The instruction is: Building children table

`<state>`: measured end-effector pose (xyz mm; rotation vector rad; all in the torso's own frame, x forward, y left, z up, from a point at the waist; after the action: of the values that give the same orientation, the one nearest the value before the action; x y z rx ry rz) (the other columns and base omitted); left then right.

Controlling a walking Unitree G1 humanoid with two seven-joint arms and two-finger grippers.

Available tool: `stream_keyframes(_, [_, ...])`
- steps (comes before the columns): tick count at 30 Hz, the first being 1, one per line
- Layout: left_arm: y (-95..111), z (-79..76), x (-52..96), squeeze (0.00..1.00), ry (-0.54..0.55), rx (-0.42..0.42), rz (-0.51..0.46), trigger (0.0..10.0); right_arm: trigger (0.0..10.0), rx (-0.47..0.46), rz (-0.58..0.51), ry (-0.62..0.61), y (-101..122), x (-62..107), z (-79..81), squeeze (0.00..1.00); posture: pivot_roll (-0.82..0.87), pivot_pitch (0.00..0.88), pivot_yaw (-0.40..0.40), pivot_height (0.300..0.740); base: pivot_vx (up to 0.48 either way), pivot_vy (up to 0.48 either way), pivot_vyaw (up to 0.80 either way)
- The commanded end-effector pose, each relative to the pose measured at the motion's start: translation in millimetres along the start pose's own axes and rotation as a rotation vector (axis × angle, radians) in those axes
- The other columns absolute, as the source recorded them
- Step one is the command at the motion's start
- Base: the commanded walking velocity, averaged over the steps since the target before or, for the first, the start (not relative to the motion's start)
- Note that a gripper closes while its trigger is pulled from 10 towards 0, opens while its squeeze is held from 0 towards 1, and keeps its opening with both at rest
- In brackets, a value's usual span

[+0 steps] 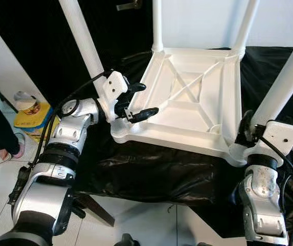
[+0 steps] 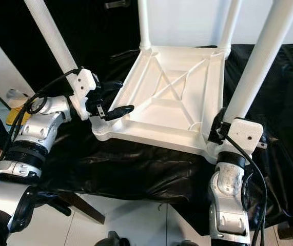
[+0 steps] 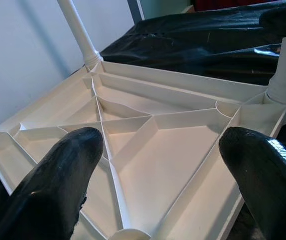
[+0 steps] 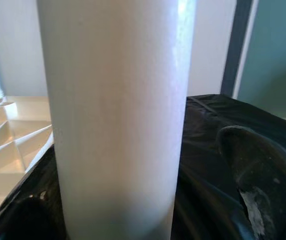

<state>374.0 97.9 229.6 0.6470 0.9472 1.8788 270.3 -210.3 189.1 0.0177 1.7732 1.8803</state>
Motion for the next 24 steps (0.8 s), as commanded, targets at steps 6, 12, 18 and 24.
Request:
stream_keyframes(6, [-38,12.4,8.8,0.0,0.538,0.149,0.157,10.0,10.0,-0.008,0.092,0.079,-17,-6.2,-1.2,0.0,-0.1,0.061,0.018,0.74,0.0,0.0,0.0])
stream_keyframes(12, [-53,18.3,15.7,0.0,0.833,0.246,0.246,10.0,10.0,-0.045,0.121,0.174,-20,-11.4,7.8,0.0,-0.09,0.051,-0.001,0.74,0.0,0.0,0.0])
stream_keyframes(18, [-62,24.2,31.1,0.0,1.106,0.297,0.333,10.0,10.0,-0.087,0.177,0.332,-25,-11.4,20.1,0.0,-0.09,0.043,-0.013,0.74,0.0,0.0,0.0])
stream_keyframes(24, [-65,27.9,43.2,0.0,1.27,0.35,0.385,10.0,10.0,-0.09,0.198,0.42,-26,-13.8,21.0,0.0,-0.09,0.036,-0.018,0.74,0.0,0.0,0.0])
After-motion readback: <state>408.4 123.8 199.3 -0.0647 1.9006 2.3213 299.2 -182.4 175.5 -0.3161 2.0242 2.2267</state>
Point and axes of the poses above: a point about 5 cm out from each wrist's last joint towards the gripper, its own x axis pointing back from the gripper into the wrist, its own y axis along the axis of the wrist's last joint, z = x × y, the point moved 3 cm from there along -x, pointing out of the wrist towards the gripper, and after that the axes turned 9 degrees about -x, right-handed, at the moved point
